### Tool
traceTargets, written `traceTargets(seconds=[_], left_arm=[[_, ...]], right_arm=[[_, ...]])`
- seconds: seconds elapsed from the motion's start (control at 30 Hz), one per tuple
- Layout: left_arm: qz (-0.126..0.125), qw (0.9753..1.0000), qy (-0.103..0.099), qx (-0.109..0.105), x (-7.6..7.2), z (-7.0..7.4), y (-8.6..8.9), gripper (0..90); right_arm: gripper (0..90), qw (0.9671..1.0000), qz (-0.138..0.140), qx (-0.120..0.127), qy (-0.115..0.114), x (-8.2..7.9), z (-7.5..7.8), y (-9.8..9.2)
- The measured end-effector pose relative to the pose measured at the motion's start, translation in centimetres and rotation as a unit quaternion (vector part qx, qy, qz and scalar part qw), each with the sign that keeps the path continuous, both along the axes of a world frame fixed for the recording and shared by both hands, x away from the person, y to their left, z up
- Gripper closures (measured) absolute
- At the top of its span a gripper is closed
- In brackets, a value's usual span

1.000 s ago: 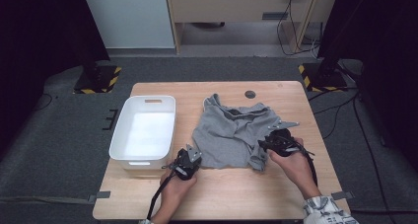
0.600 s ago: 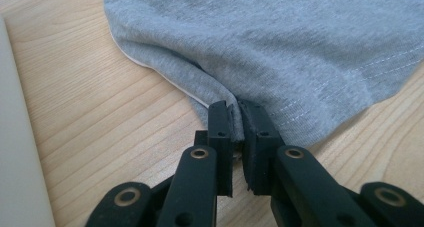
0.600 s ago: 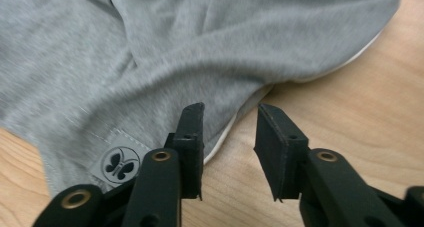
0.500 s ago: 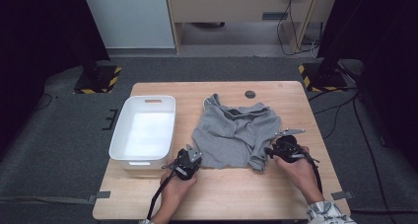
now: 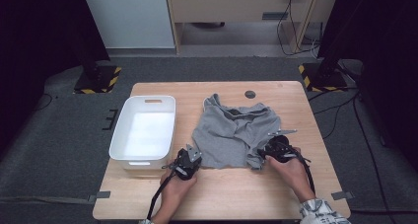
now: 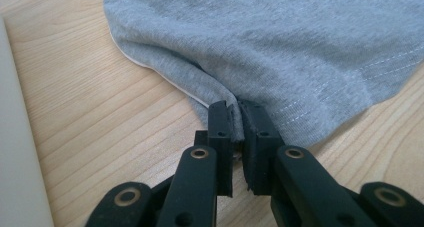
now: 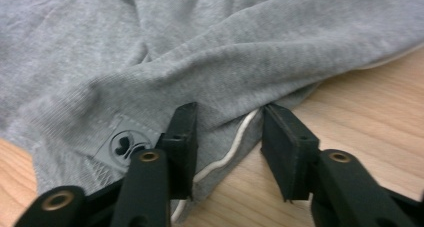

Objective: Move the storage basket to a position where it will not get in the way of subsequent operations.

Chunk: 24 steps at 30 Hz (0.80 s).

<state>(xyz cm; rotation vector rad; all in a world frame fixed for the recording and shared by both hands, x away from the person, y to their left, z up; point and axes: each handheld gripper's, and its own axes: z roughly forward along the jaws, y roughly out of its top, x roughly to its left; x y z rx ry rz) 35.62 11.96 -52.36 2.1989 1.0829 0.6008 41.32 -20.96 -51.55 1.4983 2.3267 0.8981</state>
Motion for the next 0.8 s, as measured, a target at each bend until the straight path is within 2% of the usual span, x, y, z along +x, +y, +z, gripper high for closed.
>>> traceTargets(seconds=[0.13, 0.33, 0.5, 0.73, 0.8], left_arm=[[0.002, 1.0, 0.003, -0.006, 0.0, 0.0, 0.1, 83.7], [0.002, 1.0, 0.0, -0.004, 0.0, 0.0, 0.1, 84.0], [0.003, 1.0, -0.002, -0.004, -0.1, 0.1, 0.2, 84.1], [0.004, 0.9999, -0.007, -0.007, -0.2, 0.7, 0.3, 84.2], [0.006, 0.9999, -0.008, -0.007, -0.2, 0.7, 0.3, 84.2]], right_arm=[[67.7, 0.9999, -0.002, 0.014, 0.008, -0.1, -0.2, 0.1], [85.6, 1.0, 0.004, 0.007, 0.002, -0.2, 0.1, -0.1], [86.7, 1.0, 0.002, 0.0, -0.005, -0.5, 0.6, -1.1], [86.3, 0.9998, -0.002, -0.015, 0.01, -1.4, 1.1, -4.7], [86.9, 0.9997, -0.004, -0.026, -0.001, -1.8, 1.3, -5.5]])
